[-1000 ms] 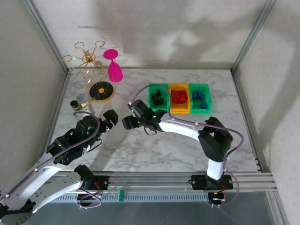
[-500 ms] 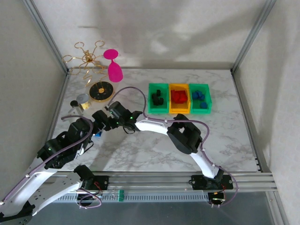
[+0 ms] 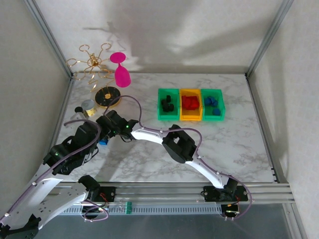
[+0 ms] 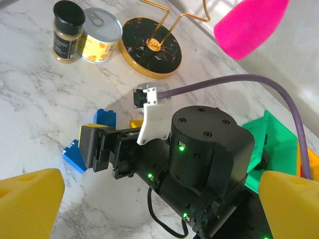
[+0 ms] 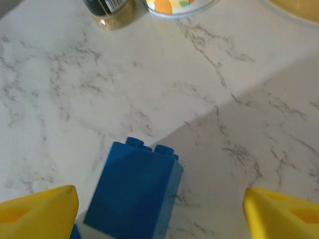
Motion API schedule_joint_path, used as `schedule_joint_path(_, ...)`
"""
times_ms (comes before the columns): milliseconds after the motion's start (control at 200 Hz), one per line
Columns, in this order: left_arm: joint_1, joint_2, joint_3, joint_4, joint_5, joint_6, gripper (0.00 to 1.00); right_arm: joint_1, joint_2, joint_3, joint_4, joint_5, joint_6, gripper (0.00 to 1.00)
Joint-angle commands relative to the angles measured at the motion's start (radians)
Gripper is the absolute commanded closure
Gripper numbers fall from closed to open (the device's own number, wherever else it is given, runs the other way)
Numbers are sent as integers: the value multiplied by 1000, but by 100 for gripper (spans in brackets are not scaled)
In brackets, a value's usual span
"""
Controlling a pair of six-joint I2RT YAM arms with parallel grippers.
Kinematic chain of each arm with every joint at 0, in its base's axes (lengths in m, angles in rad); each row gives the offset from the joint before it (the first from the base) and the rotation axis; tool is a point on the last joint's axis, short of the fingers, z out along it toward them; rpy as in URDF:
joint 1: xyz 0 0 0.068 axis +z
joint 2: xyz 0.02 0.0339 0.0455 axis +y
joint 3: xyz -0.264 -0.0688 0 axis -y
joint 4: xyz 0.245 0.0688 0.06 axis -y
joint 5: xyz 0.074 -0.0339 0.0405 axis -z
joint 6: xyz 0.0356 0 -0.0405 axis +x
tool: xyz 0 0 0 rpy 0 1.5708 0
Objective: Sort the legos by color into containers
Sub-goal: Pick up the lego from the middle-left of the table.
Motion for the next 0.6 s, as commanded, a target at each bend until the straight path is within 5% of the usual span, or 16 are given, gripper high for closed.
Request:
schedule_joint_path(0,36,4,6,-9,22,12,0,8,48,62,-47,40,-17,16)
schedule_joint_path(596,95,3,-28,61,135,33,0,-1,-67,-95,3,97,-54,64)
